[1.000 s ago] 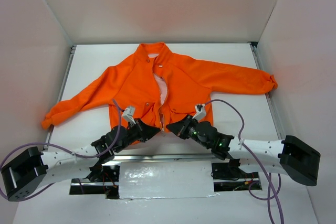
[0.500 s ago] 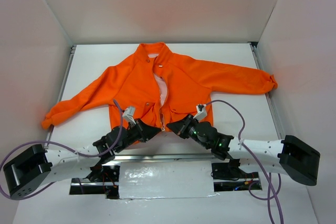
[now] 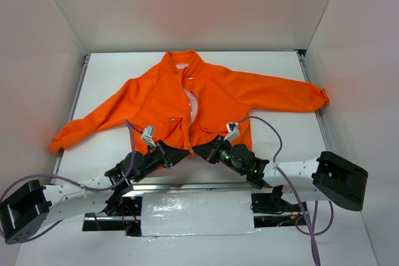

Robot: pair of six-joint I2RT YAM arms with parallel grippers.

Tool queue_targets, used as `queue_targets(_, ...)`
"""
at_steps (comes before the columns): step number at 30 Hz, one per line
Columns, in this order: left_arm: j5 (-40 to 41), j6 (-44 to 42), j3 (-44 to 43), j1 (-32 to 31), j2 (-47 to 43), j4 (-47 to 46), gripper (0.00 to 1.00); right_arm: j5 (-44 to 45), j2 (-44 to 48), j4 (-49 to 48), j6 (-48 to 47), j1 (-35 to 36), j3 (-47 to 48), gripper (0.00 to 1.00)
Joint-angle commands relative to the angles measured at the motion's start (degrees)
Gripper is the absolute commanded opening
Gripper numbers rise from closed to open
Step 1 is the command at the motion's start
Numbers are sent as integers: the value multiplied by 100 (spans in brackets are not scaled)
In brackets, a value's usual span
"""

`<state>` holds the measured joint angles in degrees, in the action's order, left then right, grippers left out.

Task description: Zip up the jacket

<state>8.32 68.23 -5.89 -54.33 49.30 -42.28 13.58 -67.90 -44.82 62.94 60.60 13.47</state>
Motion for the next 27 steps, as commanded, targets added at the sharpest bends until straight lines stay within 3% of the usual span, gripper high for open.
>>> queue_targets(1,-102,156,-149,-78,-298,-9,0,-610,-162,-1544,-281,31,-73,0)
queue_targets(14,-23,-90,-17,-87,-298,282,0,-313,347,-1091,-326,31,-47,0)
queue_targets(20,170,-160,-61,-78,-596,896,0,-119,620,-608,-492,49,-12,0)
queue_targets(27,320,-336,-176,-78,-1053,1468,0,-171,585,-756,-853,49,-108,0)
